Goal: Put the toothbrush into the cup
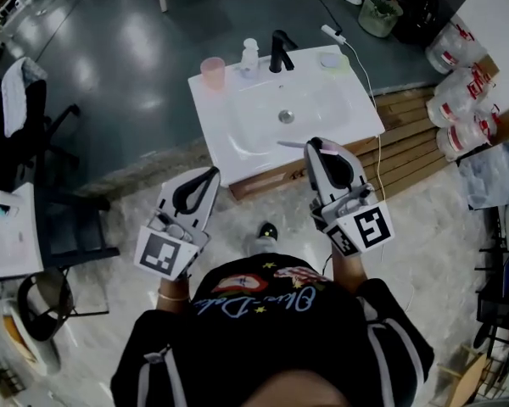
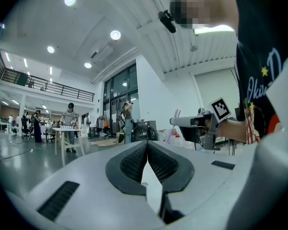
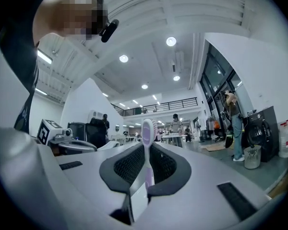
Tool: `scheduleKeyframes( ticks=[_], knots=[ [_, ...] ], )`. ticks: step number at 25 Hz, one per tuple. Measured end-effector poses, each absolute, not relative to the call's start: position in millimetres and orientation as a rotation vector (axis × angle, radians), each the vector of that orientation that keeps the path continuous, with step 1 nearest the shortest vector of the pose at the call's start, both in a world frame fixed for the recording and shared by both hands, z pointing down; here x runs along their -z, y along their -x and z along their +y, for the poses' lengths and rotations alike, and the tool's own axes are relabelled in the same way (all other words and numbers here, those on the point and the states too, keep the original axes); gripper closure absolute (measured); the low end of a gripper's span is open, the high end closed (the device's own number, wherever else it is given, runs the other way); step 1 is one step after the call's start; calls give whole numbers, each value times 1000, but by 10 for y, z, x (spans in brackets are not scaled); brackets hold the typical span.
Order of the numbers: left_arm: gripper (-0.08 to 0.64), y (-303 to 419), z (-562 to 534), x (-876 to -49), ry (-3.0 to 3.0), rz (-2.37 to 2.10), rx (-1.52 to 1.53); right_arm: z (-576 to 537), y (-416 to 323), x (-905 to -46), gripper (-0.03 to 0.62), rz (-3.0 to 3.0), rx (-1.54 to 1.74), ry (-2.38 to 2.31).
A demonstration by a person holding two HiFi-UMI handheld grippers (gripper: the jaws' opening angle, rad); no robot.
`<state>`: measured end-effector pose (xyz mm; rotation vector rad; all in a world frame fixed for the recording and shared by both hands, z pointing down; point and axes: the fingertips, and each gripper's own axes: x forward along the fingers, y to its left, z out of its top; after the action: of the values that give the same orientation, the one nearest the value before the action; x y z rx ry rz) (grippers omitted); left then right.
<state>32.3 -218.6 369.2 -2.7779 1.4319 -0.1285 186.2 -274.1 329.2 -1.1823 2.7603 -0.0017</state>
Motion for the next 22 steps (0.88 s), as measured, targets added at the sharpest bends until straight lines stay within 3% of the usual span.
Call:
scheduleKeyframes(
  ticks=[11, 22],
  knots=[
    [560, -374, -2562, -3755, 2686, 1570, 232, -3334, -1811, -3403, 570, 2811, 44, 1014],
    [558, 128, -2952, -3850, 2649, 1673, 217, -3744, -1255, -3431, 571, 2877, 22, 919]
  ],
)
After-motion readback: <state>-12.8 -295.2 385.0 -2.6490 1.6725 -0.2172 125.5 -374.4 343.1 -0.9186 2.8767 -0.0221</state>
